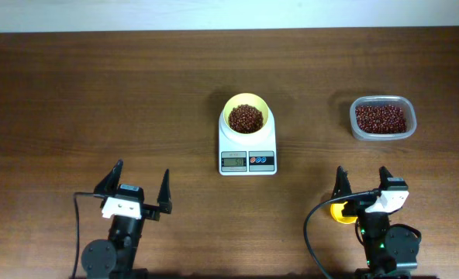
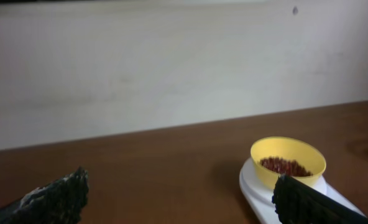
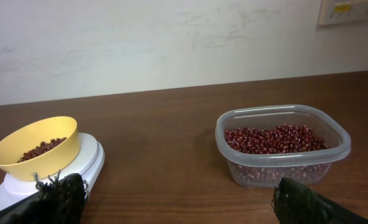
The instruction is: Scoop item into bowl and weigh 50g on scale
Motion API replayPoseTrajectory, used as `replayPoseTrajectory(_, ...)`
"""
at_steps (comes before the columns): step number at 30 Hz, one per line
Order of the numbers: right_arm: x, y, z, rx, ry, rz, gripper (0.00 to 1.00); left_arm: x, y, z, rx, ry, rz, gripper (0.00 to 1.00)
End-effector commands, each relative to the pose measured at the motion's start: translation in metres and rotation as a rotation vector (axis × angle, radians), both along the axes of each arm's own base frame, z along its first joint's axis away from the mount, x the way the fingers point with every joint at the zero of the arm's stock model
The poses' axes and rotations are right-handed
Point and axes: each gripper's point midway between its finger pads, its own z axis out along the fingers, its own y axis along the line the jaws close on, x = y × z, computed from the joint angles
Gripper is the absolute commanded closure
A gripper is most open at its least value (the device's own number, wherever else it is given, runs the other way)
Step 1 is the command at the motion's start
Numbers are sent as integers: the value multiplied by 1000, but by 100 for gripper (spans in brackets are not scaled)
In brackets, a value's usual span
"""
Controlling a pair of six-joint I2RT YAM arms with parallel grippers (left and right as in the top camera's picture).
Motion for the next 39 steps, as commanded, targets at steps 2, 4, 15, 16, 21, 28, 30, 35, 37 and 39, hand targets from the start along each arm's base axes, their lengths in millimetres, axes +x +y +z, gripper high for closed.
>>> replayPoseTrajectory(2,0,-1,-2,-4,1,-7,1,7,2,-29,-12,26,9,1)
replayPoseTrajectory(4,0,-1,-2,-4,1,-7,1,9,2,-38,-13,35,9,1)
replayPoseTrajectory(15,0,-1,-2,-4,1,-7,1,10,8,-60,-45,126,46,1)
replayPoseTrajectory(16,0,-1,-2,-4,1,-7,1,10,8,-60,-45,126,46,1)
replayPoseTrajectory(21,0,-1,-2,-4,1,-7,1,10,8,-60,-46,126,45,1)
replayPoseTrajectory(28,0,-1,-2,-4,1,-7,1,9,3,-60,-14,121,28,1)
replayPoseTrajectory(30,0,-1,-2,-4,1,-7,1,9,3,-60,-9,120,29,1)
replayPoseTrajectory(35,0,-1,-2,-4,1,-7,1,9,3,-59,-10,119,25,1)
replayPoseTrajectory(37,0,-1,-2,-4,1,-7,1,9,3,-59,-10,118,24,1)
replayPoseTrajectory(39,0,-1,-2,-4,1,-7,1,9,3,-59,-10,117,24,1)
